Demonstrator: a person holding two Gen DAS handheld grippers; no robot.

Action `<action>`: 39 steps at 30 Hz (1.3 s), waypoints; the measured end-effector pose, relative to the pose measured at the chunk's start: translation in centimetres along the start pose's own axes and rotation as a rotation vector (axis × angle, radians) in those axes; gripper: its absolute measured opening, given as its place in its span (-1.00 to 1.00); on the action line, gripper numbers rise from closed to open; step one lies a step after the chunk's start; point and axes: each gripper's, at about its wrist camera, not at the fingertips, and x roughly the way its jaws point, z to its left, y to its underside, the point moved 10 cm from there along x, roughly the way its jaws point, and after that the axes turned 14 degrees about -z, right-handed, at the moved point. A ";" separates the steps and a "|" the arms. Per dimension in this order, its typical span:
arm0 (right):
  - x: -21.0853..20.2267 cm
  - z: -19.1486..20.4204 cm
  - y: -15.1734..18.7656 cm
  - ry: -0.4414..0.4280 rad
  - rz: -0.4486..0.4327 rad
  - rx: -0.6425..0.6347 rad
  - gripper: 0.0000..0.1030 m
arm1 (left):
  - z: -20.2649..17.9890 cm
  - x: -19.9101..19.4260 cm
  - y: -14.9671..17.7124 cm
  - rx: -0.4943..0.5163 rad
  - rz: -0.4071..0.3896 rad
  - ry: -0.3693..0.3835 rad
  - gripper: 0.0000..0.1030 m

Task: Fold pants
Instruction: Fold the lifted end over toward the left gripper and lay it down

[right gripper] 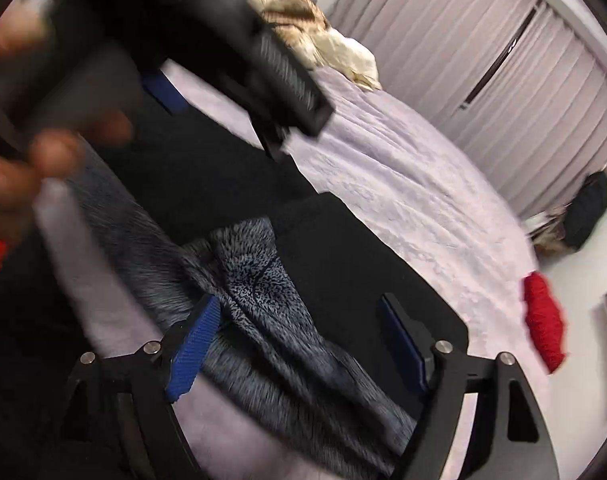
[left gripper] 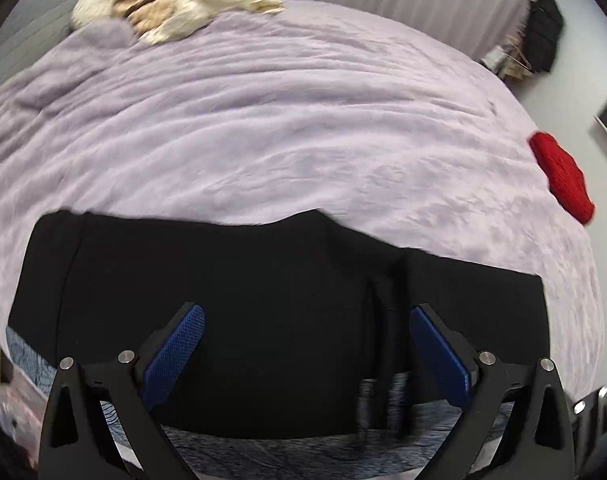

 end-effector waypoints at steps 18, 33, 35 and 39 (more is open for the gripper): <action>0.7 -9.1 11.0 0.012 0.114 0.321 -0.16 | -12.1 0.0 3.7 0.215 0.010 0.219 1.00; 6.8 -13.6 8.9 -0.133 0.167 0.169 0.54 | -8.9 3.0 9.1 0.186 0.142 0.040 1.00; 8.4 -12.9 8.6 -0.171 0.174 0.163 0.56 | -8.8 2.9 9.4 0.196 0.137 0.030 1.00; 9.0 -12.5 7.9 -0.196 0.165 0.151 0.58 | -8.3 2.1 9.0 0.176 0.150 0.051 1.00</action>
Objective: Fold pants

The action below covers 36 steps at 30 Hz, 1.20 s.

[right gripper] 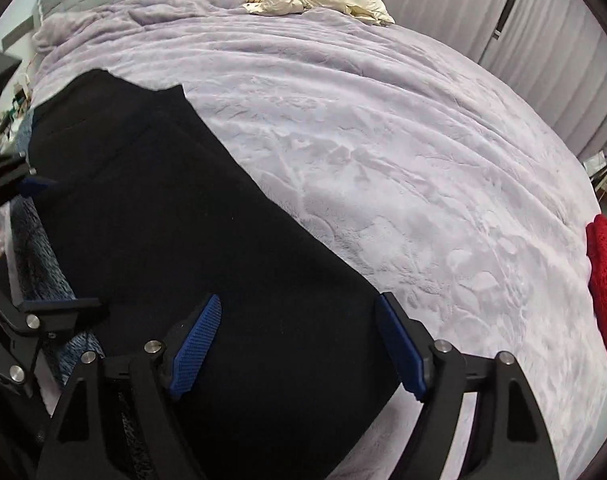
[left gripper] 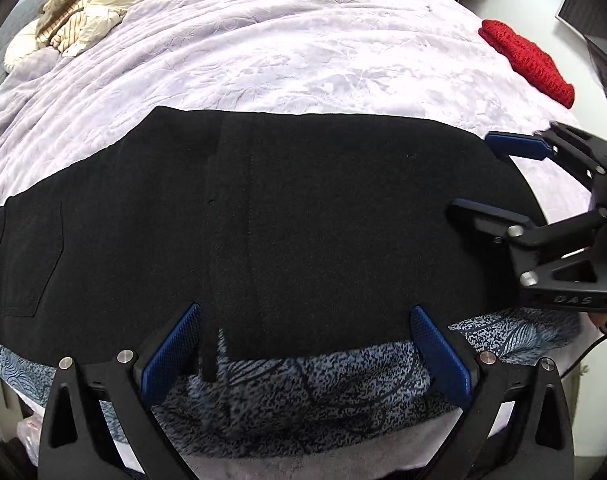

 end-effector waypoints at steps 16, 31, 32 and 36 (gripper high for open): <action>-9.1 4.2 1.8 0.032 -0.061 -0.116 0.61 | 5.7 -2.9 -0.3 -0.043 -0.037 -0.085 1.00; 1.8 11.2 -2.8 -0.325 0.099 -0.432 1.00 | 9.6 -5.6 2.8 -0.165 -0.037 -0.024 1.00; 2.0 11.8 -3.3 -0.333 0.092 -0.442 1.00 | 10.0 -5.9 2.6 -0.174 -0.044 -0.030 1.00; 3.4 14.5 -5.5 -0.403 0.075 -0.445 1.00 | 12.3 -5.6 3.5 -0.180 -0.026 -0.077 1.00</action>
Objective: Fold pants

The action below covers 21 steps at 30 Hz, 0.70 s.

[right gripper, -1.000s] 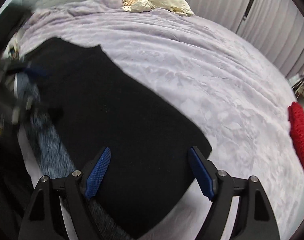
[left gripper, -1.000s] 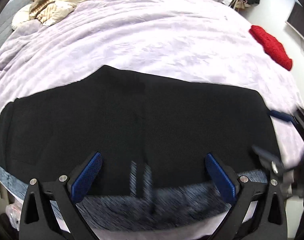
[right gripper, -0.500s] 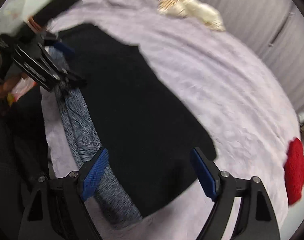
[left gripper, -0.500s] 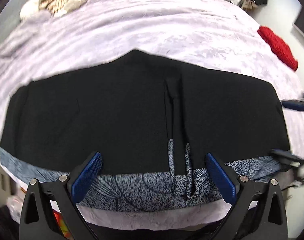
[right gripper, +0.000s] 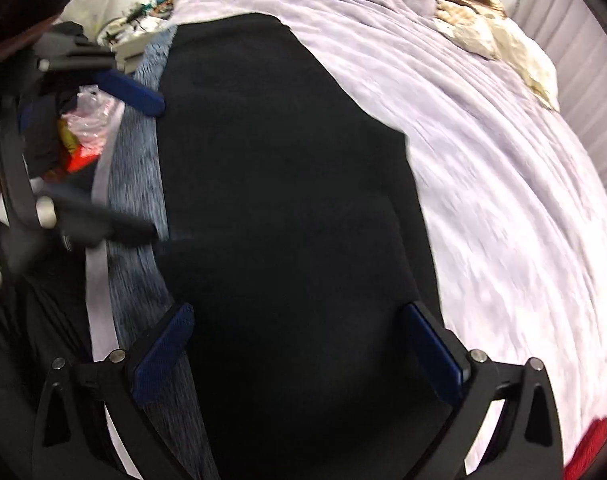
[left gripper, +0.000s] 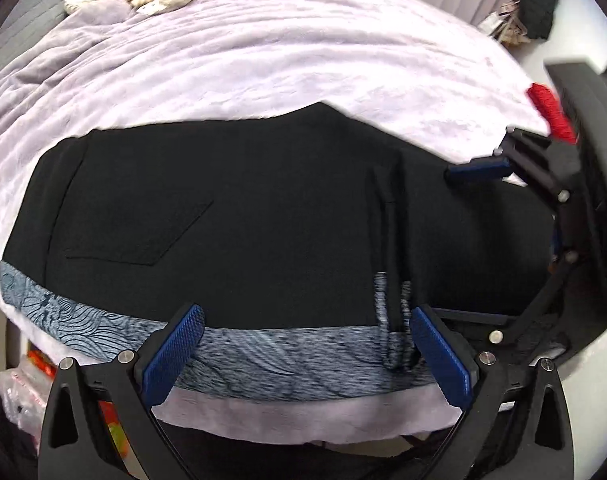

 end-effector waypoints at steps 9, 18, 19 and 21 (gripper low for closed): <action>-2.1 -0.2 -1.4 0.040 -0.019 -0.043 1.00 | 0.4 -0.6 -1.1 0.026 -0.069 -0.082 1.00; 0.8 4.4 -1.2 -0.042 0.036 -0.045 1.00 | 3.2 2.1 -0.4 0.069 -0.048 -0.169 1.00; 1.5 4.5 -1.1 -0.056 0.034 -0.036 1.00 | 3.1 2.1 -0.3 0.070 -0.049 -0.169 1.00; 1.6 4.4 -1.2 -0.050 0.025 -0.054 1.00 | 3.2 1.7 -0.3 0.065 -0.052 -0.168 1.00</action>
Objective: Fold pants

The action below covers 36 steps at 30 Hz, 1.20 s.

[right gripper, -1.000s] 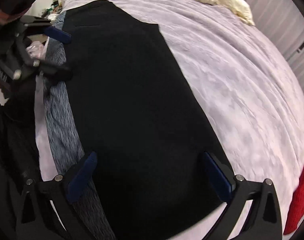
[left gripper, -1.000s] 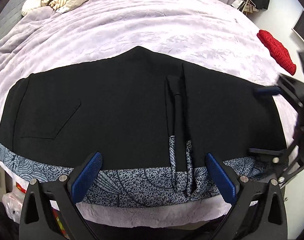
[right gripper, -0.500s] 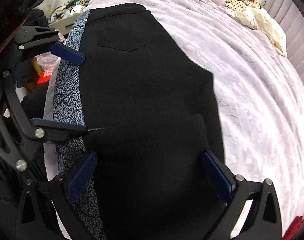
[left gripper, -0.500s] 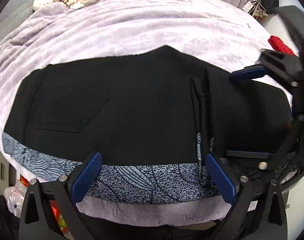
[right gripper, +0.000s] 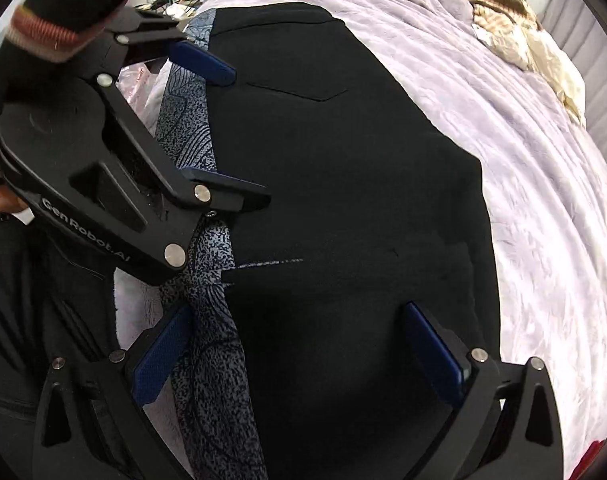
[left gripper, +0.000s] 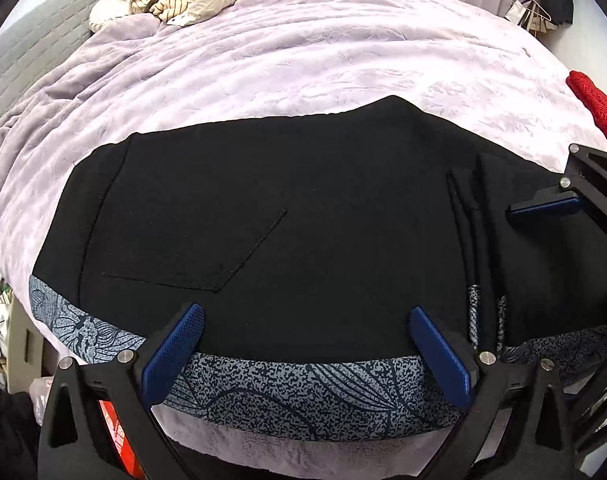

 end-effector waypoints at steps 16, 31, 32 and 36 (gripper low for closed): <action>1.9 -2.2 -3.4 0.038 0.020 0.035 1.00 | 9.0 2.1 -0.2 -0.186 0.005 -0.058 1.00; 5.7 -1.1 -9.2 -0.122 0.043 0.072 1.00 | 15.7 -0.7 0.3 -0.295 -0.073 -0.068 1.00; 5.4 -1.3 -10.1 -0.127 0.026 0.075 1.00 | 16.6 -1.2 0.4 -0.314 -0.091 -0.064 1.00; 4.6 -2.2 -13.0 -0.127 -0.038 0.028 1.00 | 19.7 1.2 2.7 -0.302 0.014 -0.137 1.00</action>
